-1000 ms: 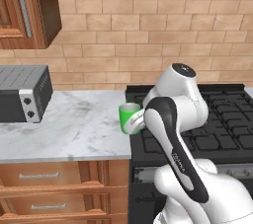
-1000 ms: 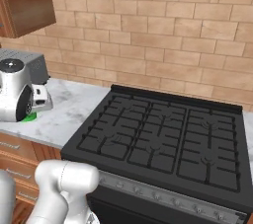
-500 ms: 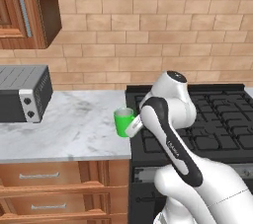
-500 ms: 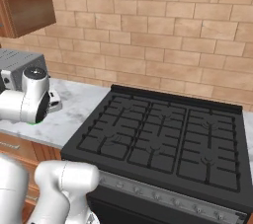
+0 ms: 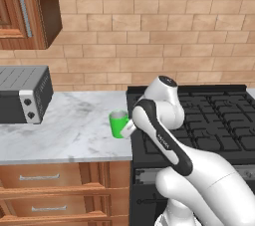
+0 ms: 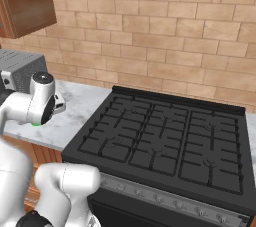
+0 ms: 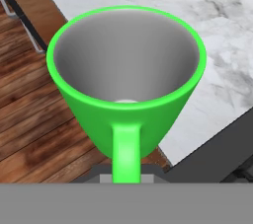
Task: Clear the mugs and bowl far away from the sink.
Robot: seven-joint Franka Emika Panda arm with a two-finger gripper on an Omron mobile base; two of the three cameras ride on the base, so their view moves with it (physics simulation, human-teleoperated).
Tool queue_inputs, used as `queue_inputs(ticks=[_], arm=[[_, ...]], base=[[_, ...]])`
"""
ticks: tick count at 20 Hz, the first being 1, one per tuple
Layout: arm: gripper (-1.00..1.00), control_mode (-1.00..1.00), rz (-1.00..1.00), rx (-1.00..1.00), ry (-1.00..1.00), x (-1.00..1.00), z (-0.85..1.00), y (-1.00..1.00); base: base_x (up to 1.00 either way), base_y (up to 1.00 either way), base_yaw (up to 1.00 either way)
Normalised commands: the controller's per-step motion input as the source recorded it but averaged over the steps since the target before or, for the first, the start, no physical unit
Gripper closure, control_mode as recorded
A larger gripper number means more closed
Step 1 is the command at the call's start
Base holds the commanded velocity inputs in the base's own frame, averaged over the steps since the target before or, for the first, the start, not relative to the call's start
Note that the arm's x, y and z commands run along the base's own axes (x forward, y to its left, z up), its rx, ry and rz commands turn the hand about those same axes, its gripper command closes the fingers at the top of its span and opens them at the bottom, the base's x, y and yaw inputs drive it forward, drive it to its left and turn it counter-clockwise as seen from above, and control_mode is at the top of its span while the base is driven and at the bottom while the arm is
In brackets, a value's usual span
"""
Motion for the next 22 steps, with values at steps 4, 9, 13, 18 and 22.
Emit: queue_inputs(ticks=[4,9,13,18,22], arm=[[1.0,-1.0,0.0,0.0,0.0,0.23,-0.23,0.19],[1.0,-1.0,0.0,0.0,0.0,0.2,-0.29,0.17],[1.0,-1.0,0.0,0.0,0.0,0.31,-0.31,0.13],[1.0,-1.0,0.0,0.0,-0.03,0.27,-0.31,0.11],[1.0,-1.0,0.0,0.0,-0.04,0.26,-0.29,0.09]], base=[[0.0,0.0,0.0],[0.0,0.0,0.0],[0.0,0.0,0.0],[0.0,0.0,0.0],[0.0,0.0,0.0]])
